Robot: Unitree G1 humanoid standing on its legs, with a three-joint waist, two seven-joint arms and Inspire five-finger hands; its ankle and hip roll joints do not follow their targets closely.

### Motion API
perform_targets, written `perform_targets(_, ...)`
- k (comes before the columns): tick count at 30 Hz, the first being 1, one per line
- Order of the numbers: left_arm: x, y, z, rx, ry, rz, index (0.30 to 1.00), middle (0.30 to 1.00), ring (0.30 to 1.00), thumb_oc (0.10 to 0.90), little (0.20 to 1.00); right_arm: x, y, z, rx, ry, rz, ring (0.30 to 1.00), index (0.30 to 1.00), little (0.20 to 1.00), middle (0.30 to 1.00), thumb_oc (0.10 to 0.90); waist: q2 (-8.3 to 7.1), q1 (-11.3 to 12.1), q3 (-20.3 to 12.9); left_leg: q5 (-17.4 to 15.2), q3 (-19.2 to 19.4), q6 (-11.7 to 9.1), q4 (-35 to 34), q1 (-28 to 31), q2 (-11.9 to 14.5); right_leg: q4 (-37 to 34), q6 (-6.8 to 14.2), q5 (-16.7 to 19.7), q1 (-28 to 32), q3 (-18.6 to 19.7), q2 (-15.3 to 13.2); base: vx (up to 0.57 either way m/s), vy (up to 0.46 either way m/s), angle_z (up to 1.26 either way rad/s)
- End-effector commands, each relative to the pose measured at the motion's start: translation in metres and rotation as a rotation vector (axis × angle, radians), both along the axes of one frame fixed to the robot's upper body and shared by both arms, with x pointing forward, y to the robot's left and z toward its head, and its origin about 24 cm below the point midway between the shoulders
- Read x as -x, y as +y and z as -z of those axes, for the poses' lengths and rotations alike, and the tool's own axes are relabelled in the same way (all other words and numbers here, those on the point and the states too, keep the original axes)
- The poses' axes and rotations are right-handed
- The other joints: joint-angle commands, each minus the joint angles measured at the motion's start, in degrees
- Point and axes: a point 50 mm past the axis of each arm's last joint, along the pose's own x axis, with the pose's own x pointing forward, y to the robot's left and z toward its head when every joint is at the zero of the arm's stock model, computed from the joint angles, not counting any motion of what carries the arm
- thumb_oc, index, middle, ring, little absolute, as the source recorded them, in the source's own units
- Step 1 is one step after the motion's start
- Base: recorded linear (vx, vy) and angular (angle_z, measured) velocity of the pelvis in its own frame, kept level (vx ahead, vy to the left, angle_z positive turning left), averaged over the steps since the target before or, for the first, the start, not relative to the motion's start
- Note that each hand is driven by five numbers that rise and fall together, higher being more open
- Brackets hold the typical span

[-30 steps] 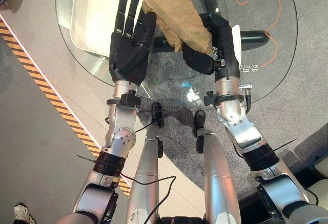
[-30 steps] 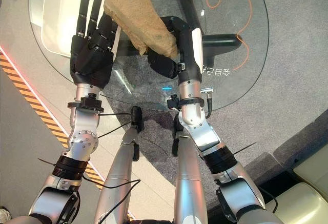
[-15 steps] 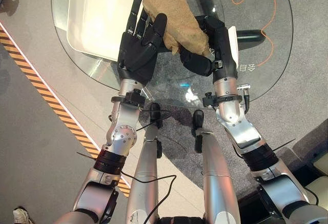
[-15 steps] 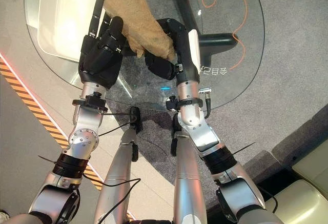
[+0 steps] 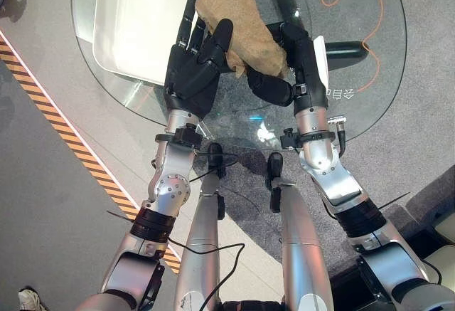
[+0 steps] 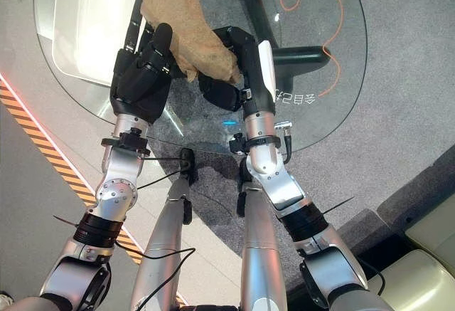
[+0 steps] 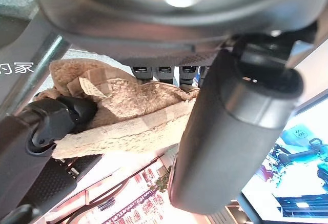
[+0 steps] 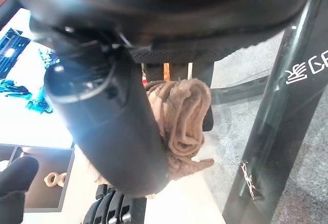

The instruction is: Wipe the table with a cloth and put it in the basket.

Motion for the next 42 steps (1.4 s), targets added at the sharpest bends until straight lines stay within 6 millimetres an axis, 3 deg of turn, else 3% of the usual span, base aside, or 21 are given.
perform_targets(1,0.0276,-0.0177,-0.0633,-0.012,-0.361,0.118,0.900,0.900,0.900,0.800,0.900,0.0581,0.0425,-0.0847,-0.061,-0.447,-0.327,0.300,0.300,0.200,0.300,0.100,-1.30,0.6,-1.6,-7.7,4.4,4.8,5.8,2.3,-4.3,-9.2,1.8,5.1,3.9,0.6,4.6,0.00,0.000,0.00)
perform_targets(4,0.0283,-0.0179,-0.0632,-0.012,-0.364,0.118,0.900,0.900,0.900,0.800,0.900,0.0582,0.0422,-0.0848,-0.059,-0.448,-0.329,0.300,0.300,0.200,0.300,0.100,-1.27,0.6,-1.6,-7.8,4.4,4.8,5.9,2.2,-4.3,-9.1,1.8,5.1,3.8,0.6,4.5,0.00,0.000,0.00)
perform_targets(8,0.0286,-0.0185,-0.0633,-0.009,-0.369,0.117,0.764,0.764,0.764,0.641,0.741,0.0583,0.0436,-0.0853,-0.058,-0.450,-0.331,0.300,0.300,0.200,0.300,0.100,-1.28,0.6,-1.6,-7.8,4.4,4.8,6.1,2.1,-4.3,-8.9,1.8,5.0,3.7,0.5,4.5,0.00,0.000,0.00)
perform_targets(10,0.0288,-0.0192,-0.0640,-0.007,-0.374,0.113,0.498,0.498,0.498,0.331,0.431,0.0588,0.0448,-0.0858,-0.053,-0.451,-0.336,0.300,0.300,0.200,0.300,0.100,-1.29,0.6,-1.6,-7.7,4.4,4.8,6.0,1.9,-4.3,-8.9,1.8,5.1,3.5,0.5,4.6,0.00,0.000,0.00)
perform_targets(11,0.0290,-0.0191,-0.0647,-0.008,-0.379,0.110,0.300,0.300,0.300,0.100,0.200,0.0589,0.0452,-0.0862,-0.049,-0.452,-0.338,0.300,0.300,0.200,0.300,0.100,-1.28,0.6,-1.6,-7.7,4.4,4.8,5.9,1.9,-4.4,-8.9,1.8,5.1,3.4,0.6,4.6,0.00,0.000,0.00)
perform_targets(42,0.0292,-0.0167,-0.0655,-0.030,-0.393,0.086,0.300,0.300,0.300,0.100,0.200,0.0603,0.0469,-0.0882,-0.024,-0.459,-0.360,0.300,0.300,0.200,0.300,0.100,-1.37,0.7,-1.6,-7.7,4.3,4.8,5.4,2.6,-4.5,-9.8,1.9,5.2,4.2,0.5,4.6,0.00,0.000,0.00)
